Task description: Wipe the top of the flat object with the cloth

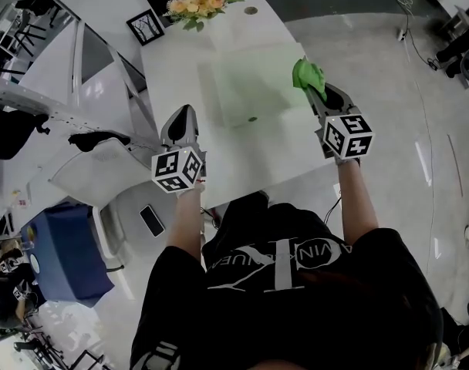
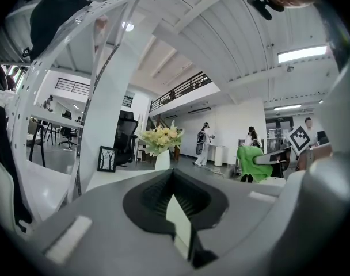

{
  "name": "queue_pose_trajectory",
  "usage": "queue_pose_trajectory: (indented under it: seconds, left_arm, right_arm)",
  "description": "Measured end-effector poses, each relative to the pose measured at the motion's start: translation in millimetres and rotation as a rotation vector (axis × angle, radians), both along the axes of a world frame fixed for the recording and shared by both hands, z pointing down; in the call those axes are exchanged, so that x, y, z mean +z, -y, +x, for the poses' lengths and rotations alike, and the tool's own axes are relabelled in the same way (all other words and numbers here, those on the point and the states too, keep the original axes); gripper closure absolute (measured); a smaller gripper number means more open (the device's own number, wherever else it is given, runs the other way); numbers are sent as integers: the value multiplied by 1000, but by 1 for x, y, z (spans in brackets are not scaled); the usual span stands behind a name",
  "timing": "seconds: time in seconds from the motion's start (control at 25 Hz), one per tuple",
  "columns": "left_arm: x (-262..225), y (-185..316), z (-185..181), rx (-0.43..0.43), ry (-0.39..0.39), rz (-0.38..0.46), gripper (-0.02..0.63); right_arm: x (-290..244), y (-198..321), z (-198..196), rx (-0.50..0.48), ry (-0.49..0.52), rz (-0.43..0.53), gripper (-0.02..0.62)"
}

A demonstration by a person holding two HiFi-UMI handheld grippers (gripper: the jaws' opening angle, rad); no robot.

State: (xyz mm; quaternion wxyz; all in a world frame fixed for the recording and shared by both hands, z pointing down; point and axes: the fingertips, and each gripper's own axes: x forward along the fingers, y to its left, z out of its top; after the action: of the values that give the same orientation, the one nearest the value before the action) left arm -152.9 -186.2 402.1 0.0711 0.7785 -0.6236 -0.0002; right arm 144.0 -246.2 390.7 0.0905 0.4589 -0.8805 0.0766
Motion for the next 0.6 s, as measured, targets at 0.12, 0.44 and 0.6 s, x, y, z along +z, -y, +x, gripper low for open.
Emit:
queue_pose_trajectory:
  seconds: [0.12, 0.44, 0.6]
  left_arm:
    - [-9, -2, 0, -6, 6, 23, 595]
    - [-25, -4, -1, -6, 31, 58, 595]
    - [-28, -4, 1, -4, 31, 65, 595]
  right_arm:
    - [-5, -3, 1, -2, 6, 12, 529]
    - [-15, -8, 3, -8, 15, 42, 529]
    - [-21, -9, 5, -15, 6, 67, 529]
